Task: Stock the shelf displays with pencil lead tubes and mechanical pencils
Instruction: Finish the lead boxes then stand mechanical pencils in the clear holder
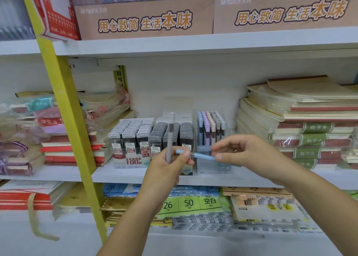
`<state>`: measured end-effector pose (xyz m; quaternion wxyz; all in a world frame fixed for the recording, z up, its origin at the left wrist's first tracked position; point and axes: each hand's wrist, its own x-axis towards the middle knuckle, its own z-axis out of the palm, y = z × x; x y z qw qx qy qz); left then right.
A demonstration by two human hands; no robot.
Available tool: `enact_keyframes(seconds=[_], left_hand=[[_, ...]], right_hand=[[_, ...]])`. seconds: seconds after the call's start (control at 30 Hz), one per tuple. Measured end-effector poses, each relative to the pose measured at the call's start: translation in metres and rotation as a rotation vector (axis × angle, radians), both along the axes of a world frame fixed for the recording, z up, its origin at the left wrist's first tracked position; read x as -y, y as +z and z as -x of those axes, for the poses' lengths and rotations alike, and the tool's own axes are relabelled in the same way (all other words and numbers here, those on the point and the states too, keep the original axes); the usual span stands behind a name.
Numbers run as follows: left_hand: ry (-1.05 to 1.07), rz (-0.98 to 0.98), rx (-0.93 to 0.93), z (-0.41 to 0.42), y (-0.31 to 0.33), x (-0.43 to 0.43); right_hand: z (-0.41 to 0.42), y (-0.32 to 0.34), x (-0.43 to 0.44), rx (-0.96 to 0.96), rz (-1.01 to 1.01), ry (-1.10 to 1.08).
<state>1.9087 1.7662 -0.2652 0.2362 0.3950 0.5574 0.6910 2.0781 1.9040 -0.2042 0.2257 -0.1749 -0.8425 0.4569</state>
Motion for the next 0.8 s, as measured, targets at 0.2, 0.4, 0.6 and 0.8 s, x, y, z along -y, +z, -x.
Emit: enact_keyframes(seconds=[0.2, 0.4, 0.6, 0.8], left_hand=[[-0.005, 0.026, -0.140, 0.000, 0.006, 0.002], [-0.020, 0.039, 0.002, 0.007, 0.001, 0.005], [0.080, 0.043, -0.073, 0.013, -0.009, 0.007], [0.062, 0.027, -0.026, 0.019, -0.015, 0.010]], right_hand=[[0.025, -0.005, 0.025, 0.008, -0.392, 0.023], [0.020, 0.029, 0.005, -0.424, -0.263, -0.140], [0.043, 0.033, -0.001, -0.508, -0.394, -0.224], [0.063, 0.011, -0.010, -0.344, -0.733, -0.282]])
